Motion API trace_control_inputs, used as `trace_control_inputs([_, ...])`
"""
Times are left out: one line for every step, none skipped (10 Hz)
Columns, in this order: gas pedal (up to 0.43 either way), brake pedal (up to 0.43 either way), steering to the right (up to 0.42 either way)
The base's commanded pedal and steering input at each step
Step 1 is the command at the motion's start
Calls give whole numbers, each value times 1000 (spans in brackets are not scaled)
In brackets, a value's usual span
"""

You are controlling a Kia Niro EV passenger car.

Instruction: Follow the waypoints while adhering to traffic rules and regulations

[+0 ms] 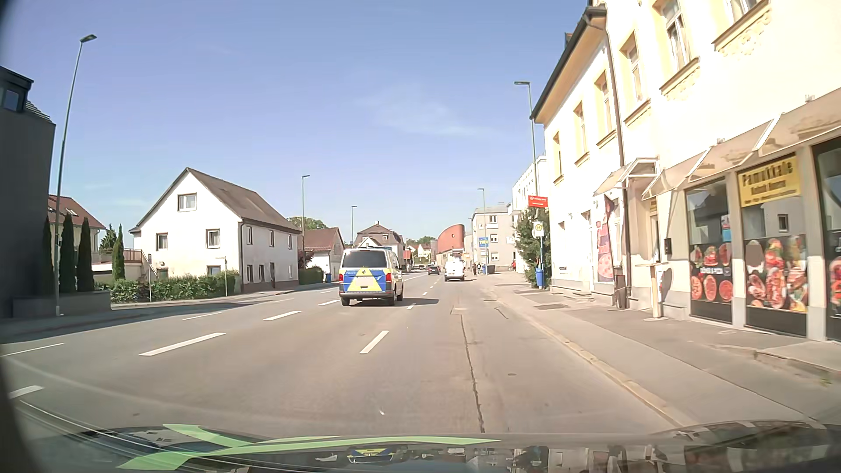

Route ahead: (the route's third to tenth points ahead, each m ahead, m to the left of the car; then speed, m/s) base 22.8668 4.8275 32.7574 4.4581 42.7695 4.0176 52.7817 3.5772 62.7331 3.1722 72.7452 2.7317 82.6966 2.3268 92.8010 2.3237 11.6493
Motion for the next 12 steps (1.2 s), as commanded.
trace_control_inputs([67,0,-6])
trace_control_inputs([79,0,-6])
trace_control_inputs([79,0,-6])
trace_control_inputs([79,0,-7])
trace_control_inputs([79,0,-7])
trace_control_inputs([79,0,-6])
trace_control_inputs([79,0,-6])
trace_control_inputs([67,0,-6])
trace_control_inputs([67,0,-6])
trace_control_inputs([67,0,-5])
trace_control_inputs([67,0,-4])
trace_control_inputs([67,0,-4])
